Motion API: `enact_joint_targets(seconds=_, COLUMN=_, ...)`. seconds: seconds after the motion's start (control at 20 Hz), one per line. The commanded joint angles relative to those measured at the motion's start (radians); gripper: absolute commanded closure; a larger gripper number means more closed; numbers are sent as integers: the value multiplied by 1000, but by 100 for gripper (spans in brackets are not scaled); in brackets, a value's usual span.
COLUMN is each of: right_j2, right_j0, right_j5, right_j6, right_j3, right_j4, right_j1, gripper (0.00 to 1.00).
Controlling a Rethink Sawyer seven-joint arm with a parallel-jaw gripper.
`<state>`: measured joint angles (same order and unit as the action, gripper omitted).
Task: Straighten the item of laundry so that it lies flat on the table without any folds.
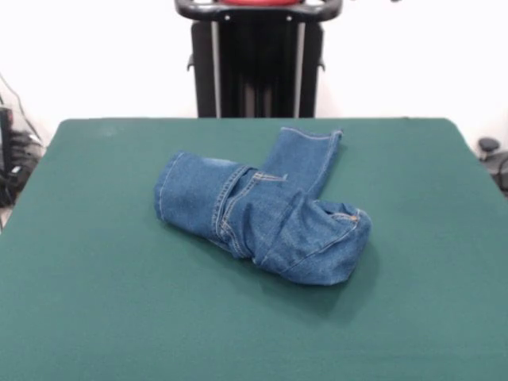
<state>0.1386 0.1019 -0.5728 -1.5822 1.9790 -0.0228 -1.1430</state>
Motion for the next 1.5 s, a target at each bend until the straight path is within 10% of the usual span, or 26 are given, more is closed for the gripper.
enact_joint_targets(seconds=0.05, right_j2=19, right_j0=35, right_j5=198, right_j6=-343, right_j3=11, right_j4=6, right_j1=241, gripper=0)
enact_joint_targets(seconds=1.5, right_j2=-102, right_j0=-90, right_j5=770, right_j6=-326, right_j3=81, right_j4=56, right_j1=536, gripper=0)
